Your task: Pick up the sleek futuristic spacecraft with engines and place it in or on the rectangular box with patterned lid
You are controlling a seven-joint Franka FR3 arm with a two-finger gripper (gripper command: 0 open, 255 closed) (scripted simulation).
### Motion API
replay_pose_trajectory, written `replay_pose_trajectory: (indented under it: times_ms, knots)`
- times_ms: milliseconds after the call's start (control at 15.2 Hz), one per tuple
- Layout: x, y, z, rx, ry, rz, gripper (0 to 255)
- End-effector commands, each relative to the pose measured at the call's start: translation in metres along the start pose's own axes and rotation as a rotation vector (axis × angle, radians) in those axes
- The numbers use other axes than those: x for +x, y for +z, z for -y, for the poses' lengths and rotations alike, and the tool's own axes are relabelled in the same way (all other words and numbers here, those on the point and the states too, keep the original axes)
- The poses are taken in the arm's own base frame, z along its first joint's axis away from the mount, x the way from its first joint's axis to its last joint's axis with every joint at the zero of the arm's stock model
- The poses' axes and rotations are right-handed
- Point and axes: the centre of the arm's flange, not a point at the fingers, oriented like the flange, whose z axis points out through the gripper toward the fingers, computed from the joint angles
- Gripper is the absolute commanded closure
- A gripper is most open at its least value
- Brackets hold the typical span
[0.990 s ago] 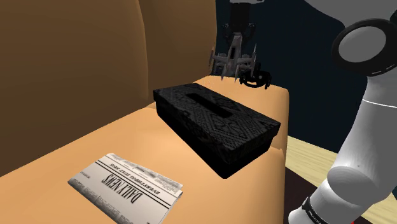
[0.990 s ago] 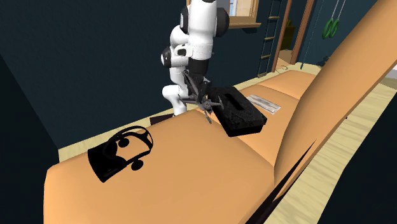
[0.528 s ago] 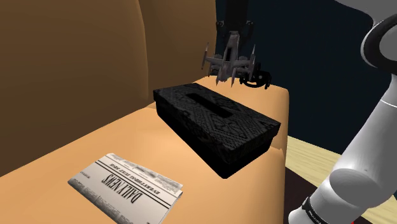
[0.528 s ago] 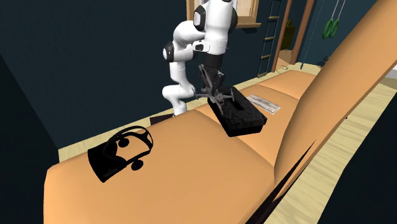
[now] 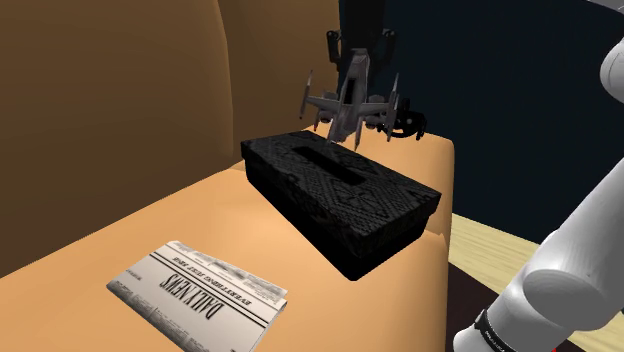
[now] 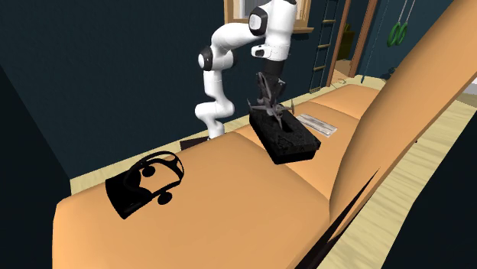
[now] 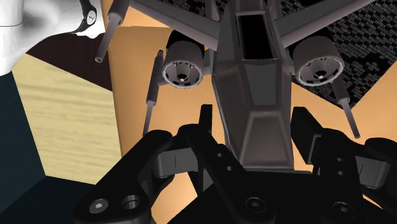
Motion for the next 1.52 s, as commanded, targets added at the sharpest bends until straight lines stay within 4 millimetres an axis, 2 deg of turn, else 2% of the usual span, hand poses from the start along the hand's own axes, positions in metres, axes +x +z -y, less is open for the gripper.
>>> replay_pose_trajectory:
  times_ms: [0, 462, 528, 1452]
  knots:
    - [-0.027, 0.000, -0.001, 0.000, 0.001, 0.000, 255]
    - [-0.119, -0.002, -0.010, 0.000, 0.001, 0.000, 255]
    - [-0.121, -0.002, -0.010, 0.000, 0.001, 0.000, 255]
    - [-0.122, 0.072, -0.001, 0.000, 0.001, 0.000, 255]
